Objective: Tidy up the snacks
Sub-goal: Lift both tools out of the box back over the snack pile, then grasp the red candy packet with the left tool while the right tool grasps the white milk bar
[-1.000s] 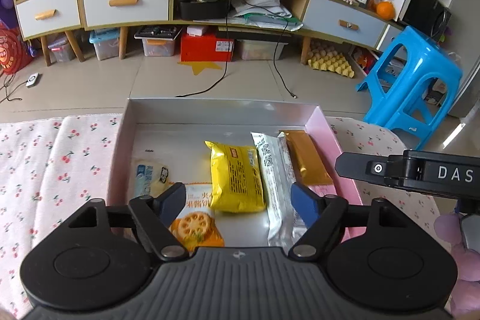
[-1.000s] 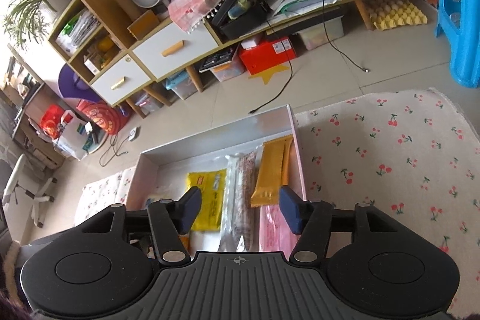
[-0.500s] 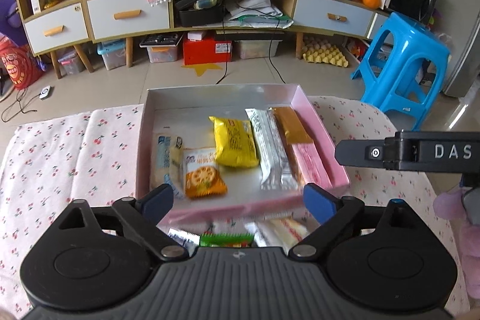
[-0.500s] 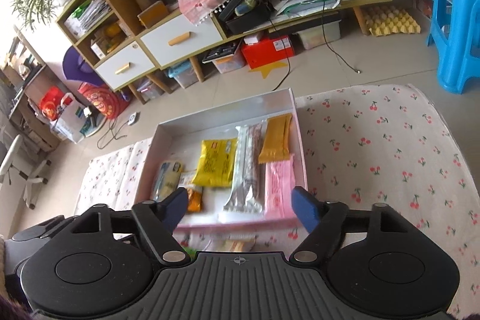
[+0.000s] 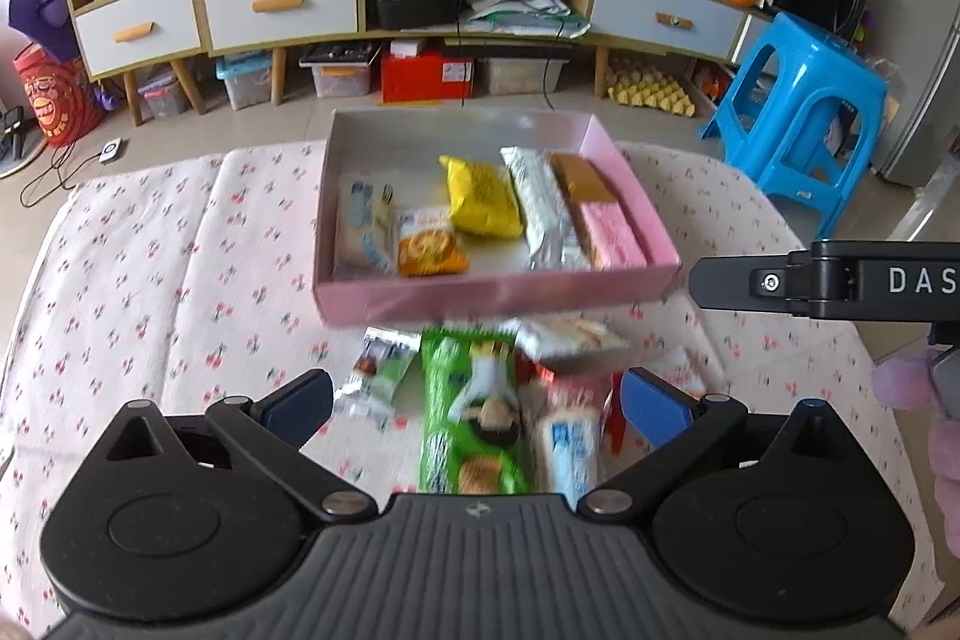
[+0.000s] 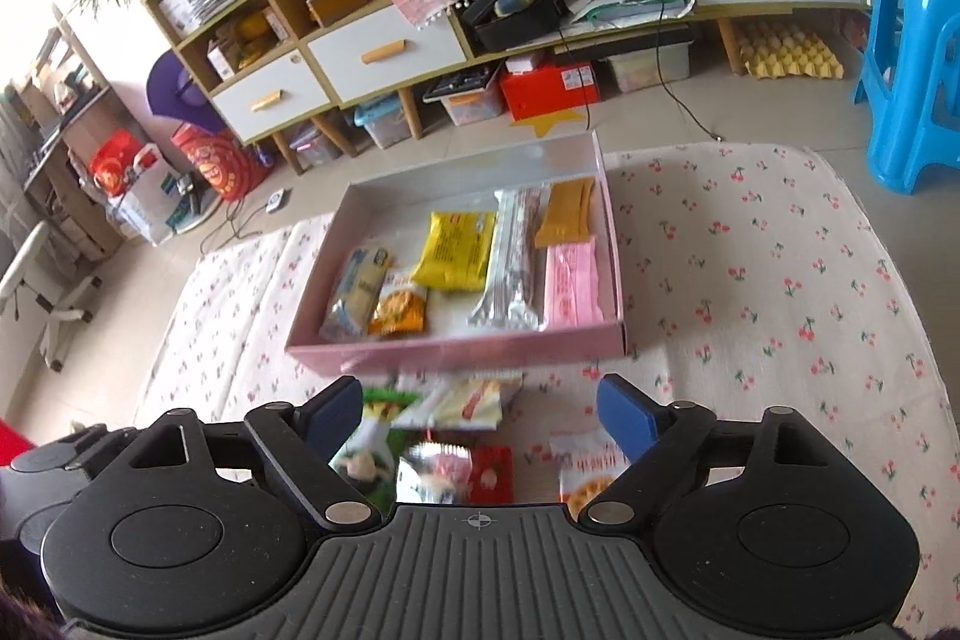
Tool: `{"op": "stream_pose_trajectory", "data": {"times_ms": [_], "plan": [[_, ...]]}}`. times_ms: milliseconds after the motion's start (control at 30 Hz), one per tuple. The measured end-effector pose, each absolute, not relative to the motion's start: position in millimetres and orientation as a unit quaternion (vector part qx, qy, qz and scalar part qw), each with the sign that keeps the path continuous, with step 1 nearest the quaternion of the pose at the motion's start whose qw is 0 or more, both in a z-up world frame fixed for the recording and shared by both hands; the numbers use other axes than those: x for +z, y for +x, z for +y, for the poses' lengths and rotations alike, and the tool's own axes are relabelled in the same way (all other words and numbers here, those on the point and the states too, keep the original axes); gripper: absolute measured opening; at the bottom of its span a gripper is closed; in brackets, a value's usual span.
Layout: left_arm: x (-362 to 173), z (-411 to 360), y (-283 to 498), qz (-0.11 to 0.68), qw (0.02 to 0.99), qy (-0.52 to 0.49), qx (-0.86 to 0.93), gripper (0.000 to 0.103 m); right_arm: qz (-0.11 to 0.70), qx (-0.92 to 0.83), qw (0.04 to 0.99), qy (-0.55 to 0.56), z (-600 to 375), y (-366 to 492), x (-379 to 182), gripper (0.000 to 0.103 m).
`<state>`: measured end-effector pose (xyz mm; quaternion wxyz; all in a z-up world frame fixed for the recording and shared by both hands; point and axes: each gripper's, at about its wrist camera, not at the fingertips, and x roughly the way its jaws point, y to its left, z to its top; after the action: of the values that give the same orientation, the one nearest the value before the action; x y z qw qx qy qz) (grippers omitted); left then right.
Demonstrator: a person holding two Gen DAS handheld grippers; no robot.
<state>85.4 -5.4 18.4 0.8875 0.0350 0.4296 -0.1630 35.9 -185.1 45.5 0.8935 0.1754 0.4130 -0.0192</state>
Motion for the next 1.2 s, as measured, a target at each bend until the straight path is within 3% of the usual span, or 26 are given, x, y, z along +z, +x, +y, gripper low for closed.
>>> {"op": "stream_pose_trajectory", "data": {"times_ms": [233,433,533,633,700,867,1200], "plan": [[-0.7,8.1,66.0,0.416,0.894,0.038,-0.162,0.103,0.424,-0.027,0.892,0.155,-177.9,18.1,24.4,0.09],[-21.1,13.4,62.5,0.459,0.875,0.041,-0.146,0.101,0.474,-0.049,0.871,0.118,-170.5,14.1,-1.6,0.09],[-29.9,19.9,64.5,0.489,0.861,-0.003,-0.143,0.092,0.48,-0.045,0.868,0.117,-168.1,14.2,-5.7,0.09],[-36.8,22.2,65.4,0.513,0.845,-0.039,-0.147,0.076,0.484,-0.044,0.866,0.119,-164.4,14.7,-7.5,0.09],[-40.8,20.7,63.7,0.52,0.839,-0.046,-0.151,0.071,0.487,-0.04,0.864,0.12,-160.4,15.8,-8.9,0.09],[-45.6,18.8,58.0,0.521,0.837,-0.044,-0.16,0.047,0.499,-0.035,0.858,0.117,-152.1,18.7,-15.6,0.09],[-30.8,24.4,50.2,0.498,0.85,0.002,-0.174,0.028,0.516,-0.026,0.847,0.127,-141.1,25.0,-28.2,0.09]]}}
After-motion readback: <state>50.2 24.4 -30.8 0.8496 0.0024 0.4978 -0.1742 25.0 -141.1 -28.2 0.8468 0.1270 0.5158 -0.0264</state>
